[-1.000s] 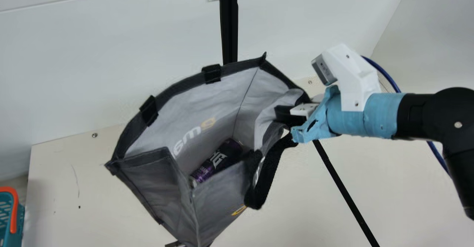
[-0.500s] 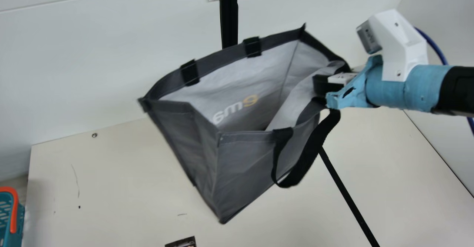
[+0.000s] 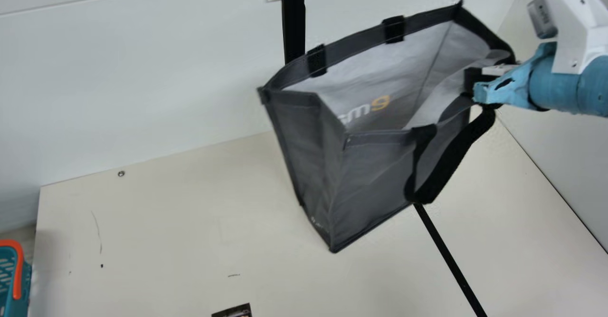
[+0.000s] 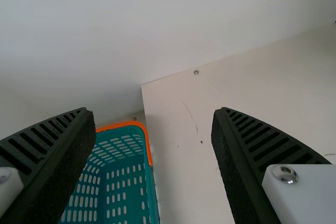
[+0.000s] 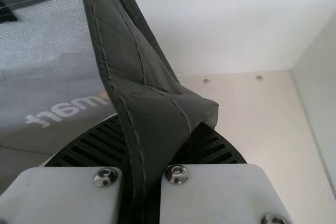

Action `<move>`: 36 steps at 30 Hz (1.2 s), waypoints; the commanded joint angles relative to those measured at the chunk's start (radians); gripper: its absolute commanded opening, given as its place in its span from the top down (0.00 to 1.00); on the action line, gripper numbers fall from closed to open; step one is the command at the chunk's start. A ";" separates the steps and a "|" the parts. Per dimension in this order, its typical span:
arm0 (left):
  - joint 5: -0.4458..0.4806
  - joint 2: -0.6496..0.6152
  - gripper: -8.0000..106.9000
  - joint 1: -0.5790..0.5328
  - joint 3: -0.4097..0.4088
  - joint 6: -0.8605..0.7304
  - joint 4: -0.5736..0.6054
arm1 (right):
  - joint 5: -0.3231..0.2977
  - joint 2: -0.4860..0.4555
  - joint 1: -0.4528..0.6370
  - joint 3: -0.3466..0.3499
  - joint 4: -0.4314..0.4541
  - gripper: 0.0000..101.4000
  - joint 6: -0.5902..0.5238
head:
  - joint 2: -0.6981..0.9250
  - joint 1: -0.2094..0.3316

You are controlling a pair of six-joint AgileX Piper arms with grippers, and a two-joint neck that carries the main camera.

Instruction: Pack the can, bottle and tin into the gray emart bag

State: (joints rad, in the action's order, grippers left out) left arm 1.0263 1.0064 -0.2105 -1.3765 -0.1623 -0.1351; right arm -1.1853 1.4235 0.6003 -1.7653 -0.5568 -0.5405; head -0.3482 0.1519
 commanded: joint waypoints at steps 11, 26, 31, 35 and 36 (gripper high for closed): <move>0.000 0.000 0.15 0.000 0.000 0.000 0.000 | 0.010 0.125 0.151 -0.153 0.076 1.00 0.037 | -0.001 0.023; 0.000 0.000 0.15 0.000 0.000 0.000 0.000 | 0.000 0.294 0.309 -0.317 0.111 1.00 0.041 | -0.001 0.023; 0.000 0.000 0.15 0.000 0.000 0.000 0.000 | -0.005 0.339 0.340 -0.362 0.119 1.00 0.043 | -0.001 0.023; 0.000 0.000 0.15 0.000 0.000 0.000 0.000 | -0.012 0.367 0.359 -0.394 0.127 1.00 0.039 | -0.001 0.023; 0.000 0.000 0.15 0.000 0.000 0.000 0.000 | -0.014 0.373 0.362 -0.401 0.129 0.97 0.038 | -0.001 0.023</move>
State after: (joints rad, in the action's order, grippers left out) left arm 1.0263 1.0064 -0.2105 -1.3765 -0.1623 -0.1351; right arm -1.1942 1.7922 0.9609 -2.1595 -0.4337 -0.4984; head -0.3482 0.1519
